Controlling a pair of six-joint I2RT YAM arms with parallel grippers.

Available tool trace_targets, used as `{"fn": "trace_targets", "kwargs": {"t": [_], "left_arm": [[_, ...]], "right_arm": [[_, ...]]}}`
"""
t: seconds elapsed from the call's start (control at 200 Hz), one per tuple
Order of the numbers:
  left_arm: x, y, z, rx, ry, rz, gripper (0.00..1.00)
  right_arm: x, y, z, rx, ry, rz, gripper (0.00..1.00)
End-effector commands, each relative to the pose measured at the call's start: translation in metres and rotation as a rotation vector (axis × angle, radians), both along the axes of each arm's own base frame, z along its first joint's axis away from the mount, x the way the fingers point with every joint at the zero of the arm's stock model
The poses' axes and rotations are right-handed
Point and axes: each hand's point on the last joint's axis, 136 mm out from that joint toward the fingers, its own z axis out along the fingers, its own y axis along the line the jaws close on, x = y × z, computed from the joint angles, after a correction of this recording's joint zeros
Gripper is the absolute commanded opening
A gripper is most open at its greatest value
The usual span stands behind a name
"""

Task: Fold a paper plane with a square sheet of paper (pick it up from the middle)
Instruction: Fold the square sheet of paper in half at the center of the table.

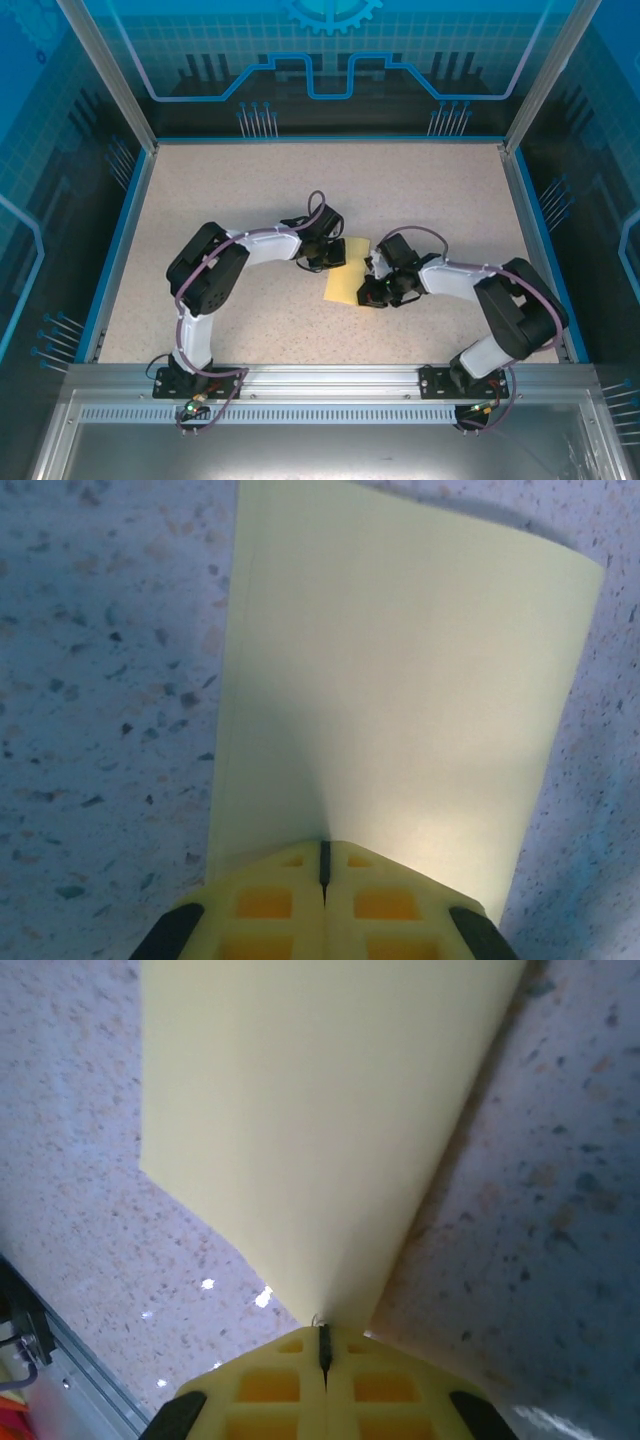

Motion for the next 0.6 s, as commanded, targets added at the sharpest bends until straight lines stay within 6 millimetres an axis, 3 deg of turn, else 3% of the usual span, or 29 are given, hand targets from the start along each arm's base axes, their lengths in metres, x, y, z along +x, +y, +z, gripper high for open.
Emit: {"fn": "trace_targets", "kwargs": {"t": [0.0,0.07,0.37,0.595], "left_arm": [[-0.030,0.020,-0.038,0.174,0.099,-0.126,0.00],[-0.024,0.014,-0.034,0.171,0.068,-0.175,0.00],[-0.017,0.004,-0.020,0.153,0.008,-0.301,0.00],[-0.008,-0.009,0.035,0.055,-0.081,-0.273,0.00]], "right_arm": [[0.025,0.003,0.049,0.018,-0.139,-0.048,0.00],[0.036,-0.002,0.061,0.010,-0.173,-0.068,0.00],[0.067,-0.021,0.070,-0.020,-0.193,-0.205,0.00],[0.067,-0.028,0.066,-0.046,-0.176,-0.227,0.00]]}}
